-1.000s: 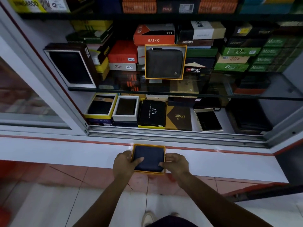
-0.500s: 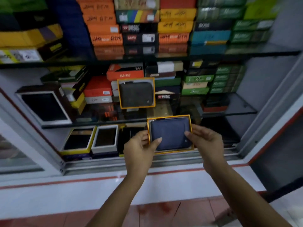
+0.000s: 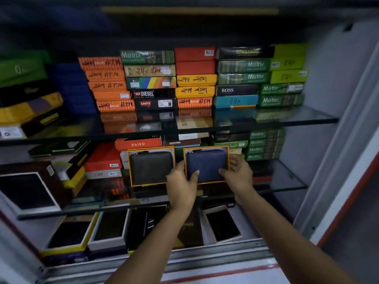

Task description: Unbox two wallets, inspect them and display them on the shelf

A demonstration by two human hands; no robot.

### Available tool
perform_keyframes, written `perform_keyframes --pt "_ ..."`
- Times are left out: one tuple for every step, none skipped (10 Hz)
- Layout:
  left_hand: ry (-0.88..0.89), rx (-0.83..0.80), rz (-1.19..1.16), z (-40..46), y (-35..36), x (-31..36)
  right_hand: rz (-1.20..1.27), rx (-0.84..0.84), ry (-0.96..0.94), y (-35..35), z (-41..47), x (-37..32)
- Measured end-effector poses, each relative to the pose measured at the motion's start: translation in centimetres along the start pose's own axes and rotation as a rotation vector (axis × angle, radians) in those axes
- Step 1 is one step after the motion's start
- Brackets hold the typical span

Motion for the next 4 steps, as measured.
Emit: perform_keyframes --pt "-0.009 0.001 0.044 0.1 0.5 0.1 -0.006 -0.028 -0.039 0.8 0.1 -0.3" --pt "-0.026 -0.062 0.084 0.3 1.0 0.1 0.015 -0.067 -0.087 1.2 0.1 -0.4" --pt "-0.028 -0.101 0.08 0.4 1.1 0.2 -0.007 -0.082 -0.113 1.2 -0.3 -0.4" --pt "-0.028 -0.105 0.07 0.0 0.5 0.7 -0.108 -0.054 -0.164 1.3 -0.9 -0.4"
Point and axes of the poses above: each hand's wrist, its own z-axis towards the middle knuckle, its own y-axis out of the palm, x = y × z, the point moved 6 cm from there along z, towards the middle knuckle, and after that the axes turned 5 degrees about x, right-handed, at the moved point
